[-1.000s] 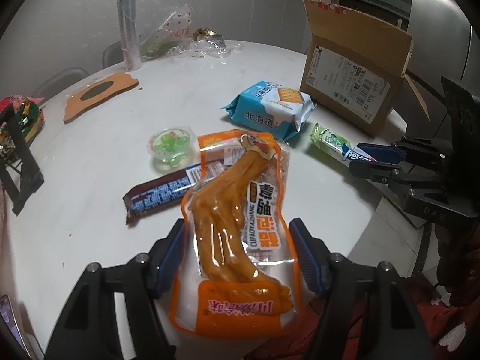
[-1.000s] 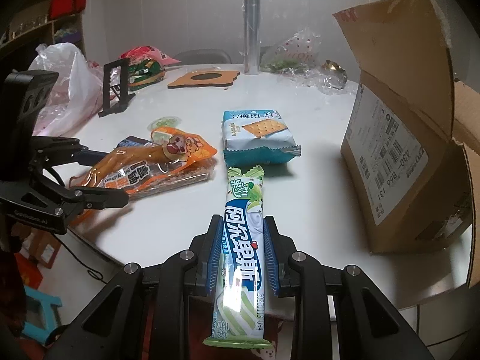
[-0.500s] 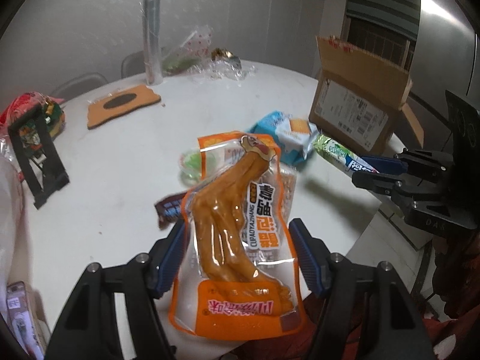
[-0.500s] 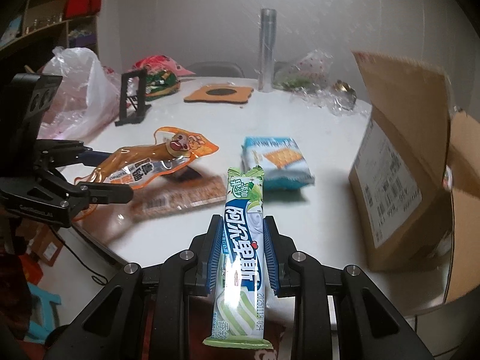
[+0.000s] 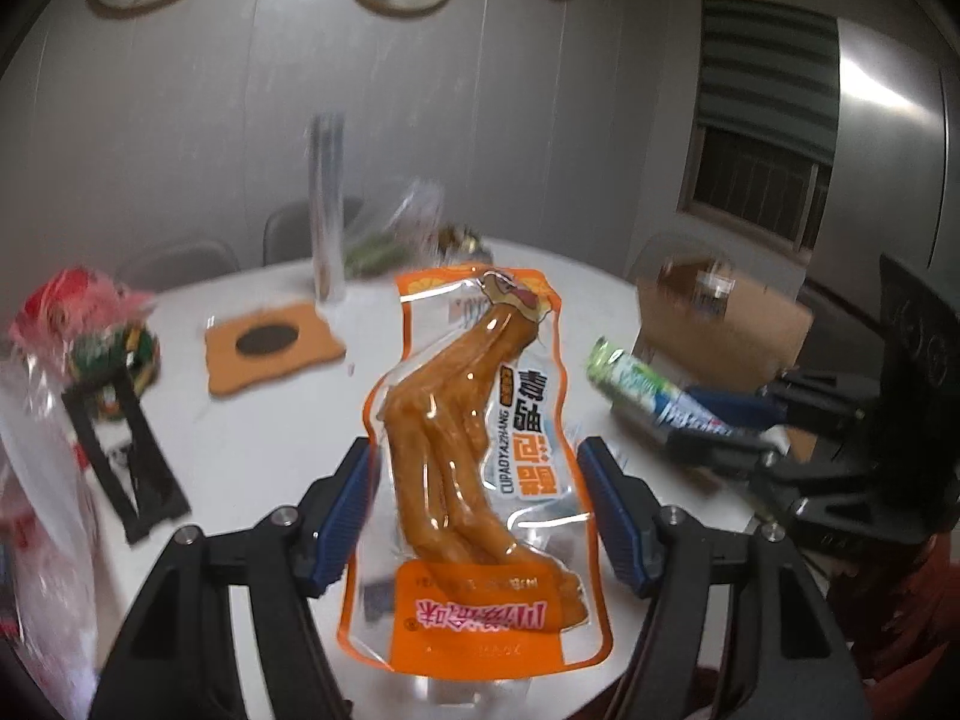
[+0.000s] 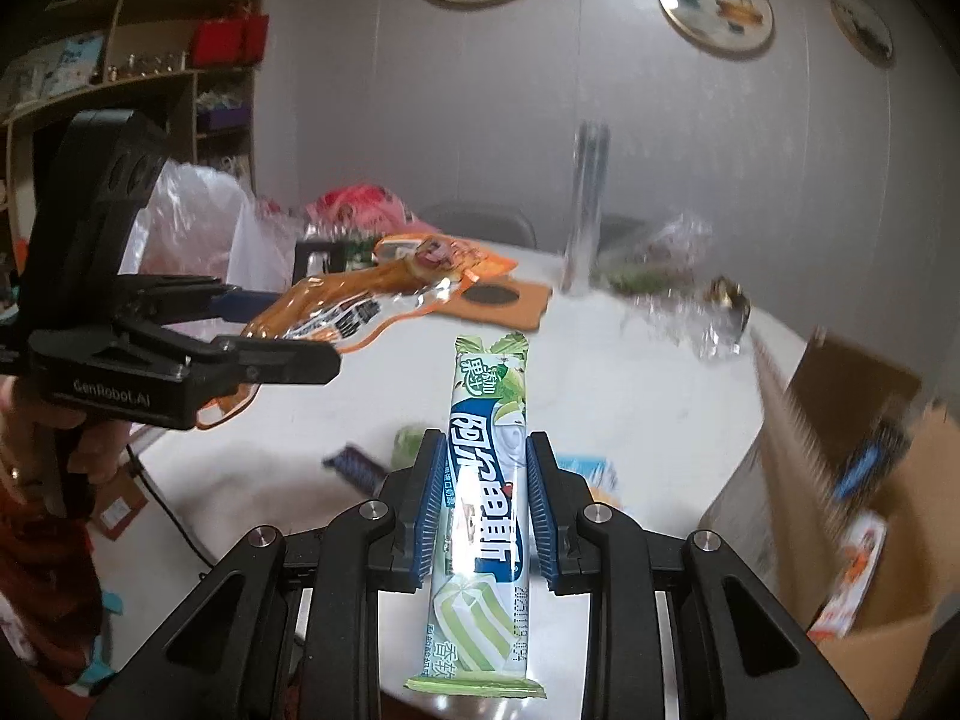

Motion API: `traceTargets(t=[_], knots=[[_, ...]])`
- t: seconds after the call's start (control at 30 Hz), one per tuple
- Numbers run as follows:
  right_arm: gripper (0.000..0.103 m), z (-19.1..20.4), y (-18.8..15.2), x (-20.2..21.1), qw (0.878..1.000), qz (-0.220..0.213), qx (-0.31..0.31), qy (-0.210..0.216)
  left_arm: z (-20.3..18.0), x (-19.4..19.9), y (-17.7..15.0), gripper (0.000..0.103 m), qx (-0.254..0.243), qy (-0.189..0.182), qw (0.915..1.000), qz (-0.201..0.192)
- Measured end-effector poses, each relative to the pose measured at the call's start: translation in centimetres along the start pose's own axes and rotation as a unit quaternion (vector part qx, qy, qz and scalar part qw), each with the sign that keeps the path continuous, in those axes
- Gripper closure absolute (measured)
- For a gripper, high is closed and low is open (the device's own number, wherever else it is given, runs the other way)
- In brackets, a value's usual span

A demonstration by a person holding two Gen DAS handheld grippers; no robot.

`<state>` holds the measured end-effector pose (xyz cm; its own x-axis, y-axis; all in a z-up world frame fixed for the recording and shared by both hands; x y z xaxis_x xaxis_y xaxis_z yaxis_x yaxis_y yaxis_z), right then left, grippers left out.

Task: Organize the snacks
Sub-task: 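Carry the orange pouch with the left gripper while the right gripper carries the stick snack over the box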

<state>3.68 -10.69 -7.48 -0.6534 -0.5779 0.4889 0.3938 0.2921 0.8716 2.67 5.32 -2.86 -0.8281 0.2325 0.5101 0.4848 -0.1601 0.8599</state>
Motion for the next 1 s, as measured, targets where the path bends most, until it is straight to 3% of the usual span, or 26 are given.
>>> traceTargets(t=[0.17,0.43,0.7,1.0], knots=[[0.081,-1.8,2.5,1.5,1.0,-0.026,0.003,0.001,-2.0,0.0,4.6,0.038,-0.02,-0.012,0.9993,-0.03],[0.081,-7.6,4.4,5.0,0.997,-0.066,-0.018,-0.03,-8.6,-2.5,10.8,0.038,-0.065,-0.059,0.9948,-0.051],[0.081,-15.3,2.8,7.6,0.992,-0.075,-0.068,-0.076,-15.9,-7.6,14.0,0.038,-0.104,-0.109,0.9882,-0.028],[0.081,-20.7,0.2,7.7,0.988,-0.057,-0.098,-0.102,-21.0,-13.9,14.3,0.038,-0.123,-0.14,0.9823,0.021]])
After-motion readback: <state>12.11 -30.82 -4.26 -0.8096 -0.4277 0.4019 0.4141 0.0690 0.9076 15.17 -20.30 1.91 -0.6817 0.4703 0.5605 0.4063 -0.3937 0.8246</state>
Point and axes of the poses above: each gripper's, at about its wrist camera, not at the fingertips, and x roughly against the way its jaws point, z to its left, y to its top, the point moved 5 cm from there along -x, roughly the way its jaws point, and after that the axes turned 8 degrees about -x, right-handed, at the moved point
